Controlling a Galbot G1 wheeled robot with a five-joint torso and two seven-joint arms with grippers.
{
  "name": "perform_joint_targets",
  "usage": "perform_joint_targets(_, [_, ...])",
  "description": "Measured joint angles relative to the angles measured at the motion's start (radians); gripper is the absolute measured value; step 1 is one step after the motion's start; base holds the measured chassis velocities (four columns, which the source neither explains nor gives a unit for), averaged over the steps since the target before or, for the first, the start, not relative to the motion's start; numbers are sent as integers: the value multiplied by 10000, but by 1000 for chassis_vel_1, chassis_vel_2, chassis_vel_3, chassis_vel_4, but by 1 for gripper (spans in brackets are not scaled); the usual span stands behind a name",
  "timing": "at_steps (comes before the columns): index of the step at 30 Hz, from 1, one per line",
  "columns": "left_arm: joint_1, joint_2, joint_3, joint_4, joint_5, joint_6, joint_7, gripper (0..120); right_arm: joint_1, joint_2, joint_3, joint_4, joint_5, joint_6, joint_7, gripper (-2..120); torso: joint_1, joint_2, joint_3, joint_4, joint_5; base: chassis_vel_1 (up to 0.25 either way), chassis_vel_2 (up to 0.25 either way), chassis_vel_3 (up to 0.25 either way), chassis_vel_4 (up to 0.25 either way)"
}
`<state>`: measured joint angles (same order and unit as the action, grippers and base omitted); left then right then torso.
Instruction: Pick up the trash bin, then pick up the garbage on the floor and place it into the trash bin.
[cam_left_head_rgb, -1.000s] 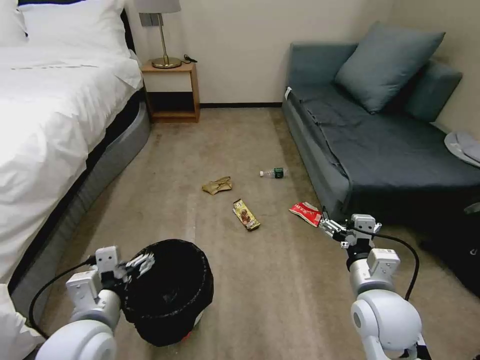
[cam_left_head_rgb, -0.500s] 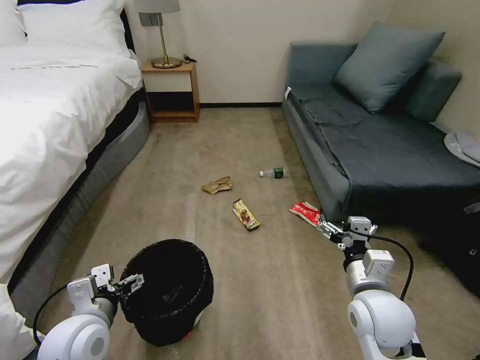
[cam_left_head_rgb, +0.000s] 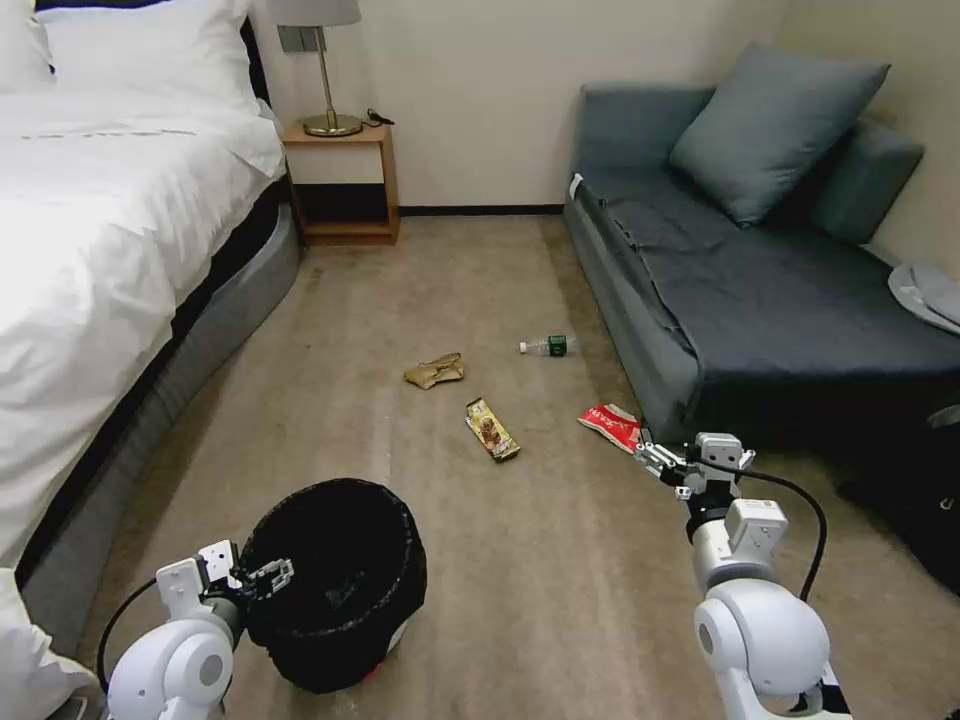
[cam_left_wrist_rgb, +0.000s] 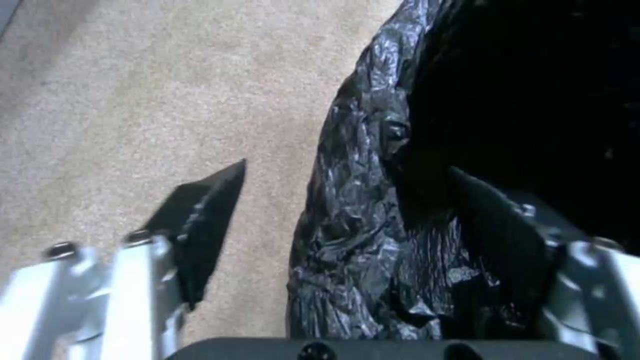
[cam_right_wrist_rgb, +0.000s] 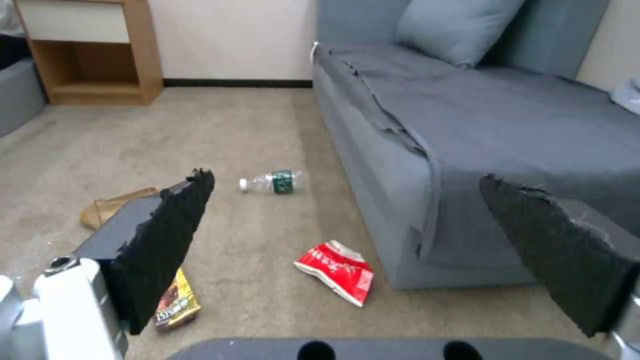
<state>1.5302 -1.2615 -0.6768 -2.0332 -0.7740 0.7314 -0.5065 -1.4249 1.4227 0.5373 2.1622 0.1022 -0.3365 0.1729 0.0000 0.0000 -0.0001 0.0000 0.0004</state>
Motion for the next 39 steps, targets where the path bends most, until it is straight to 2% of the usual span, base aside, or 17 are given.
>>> perform_joint_targets(1, [0, -2, 3, 0, 0, 0, 8, 70, 3, 1, -4, -12, -3, 5, 3, 100, 0, 0, 0, 0, 0, 0, 0, 0, 0])
perform_joint_targets(2, [0, -2, 3, 0, 0, 0, 8, 70, 3, 1, -4, -12, -3, 5, 3, 100, 0, 0, 0, 0, 0, 0, 0, 0, 0])
perform_joint_targets(4, [-8, -10, 5, 5, 0, 0, 33, 60, 7, 3, -11, -31, -9, 14, 6, 100, 0, 0, 0, 0, -2, 0, 0, 0, 0])
perform_joint_targets(5, [-8, -10, 5, 5, 0, 0, 33, 60, 7, 3, -11, -31, -9, 14, 6, 100, 0, 0, 0, 0, -2, 0, 0, 0, 0])
perform_joint_targets(7, [-20, -33, 10, 19, -6, 0, 43, 48, 23, -2, -13, -57, -13, 23, 9, 100, 0, 1, 0, 0, -2, 0, 0, 0, 0])
perform_joint_targets(9, [-22, -41, 13, 23, -14, 0, 44, 45, 27, -8, -13, -62, -14, 24, 11, 100, 0, 0, 0, 0, -1, 0, 0, 0, 0])
perform_joint_targets(11, [-29, -58, 19, 31, -49, 0, 44, 34, 27, -23, -13, -63, -13, 25, 14, 100, 0, 0, 0, 0, -1, 0, 0, 0, 0])
perform_joint_targets(12, [-29, -58, 19, 31, -49, 0, 44, 34, 27, -23, -13, -63, -13, 25, 14, 100, 0, 0, 0, 0, -1, 0, 0, 0, 0])
perform_joint_targets(16, [-70, -89, 13, 72, -115, 3, 40, 17, 15, -70, -6, -66, -3, 25, 19, 100, 0, 0, 0, 2, 0, 0, 0, 0, 0])
perform_joint_targets(17, [-70, -89, 13, 72, -115, 3, 40, 17, 15, -70, -6, -66, -3, 25, 19, 100, 0, 0, 0, 2, 0, 0, 0, 0, 0])
perform_joint_targets(21, [-89, -184, 12, 54, -216, 10, 51, 4, 20, -135, 9, -87, 31, 25, 25, 100, 0, 1, -1, 2, 0, 0, 0, 0, 0])
perform_joint_targets(32, [20, -310, -156, -187, -255, 91, 76, 4, 58, -214, -5, -116, 219, 26, 63, 100, 0, 0, 1, -2, -14, 0, 0, 0, 0])
perform_joint_targets(34, [104, -315, -441, -573, -299, 126, 71, 4, 63, -292, -34, -111, 475, -4, 185, 100, 0, -1, 2, -5, -19, 0, 0, 0, 0])
perform_joint_targets(35, [104, -315, -441, -573, -299, 126, 71, 4, 63, -292, -34, -111, 475, -4, 185, 100, 0, -1, 2, -5, -19, 0, 0, 0, 0])
perform_joint_targets(37, [201, -235, -905, -1164, -242, 124, 32, 4, 65, -386, -34, -99, 706, -6, 272, 100, 0, -1, 2, 0, -6, 0, 0, 0, 0])
perform_joint_targets(39, [241, -180, -1033, -1367, -231, 124, 63, 4, 65, -408, -34, -86, 783, 3, 304, 100, 0, -1, 1, 0, -8, 0, 0, 0, 0])
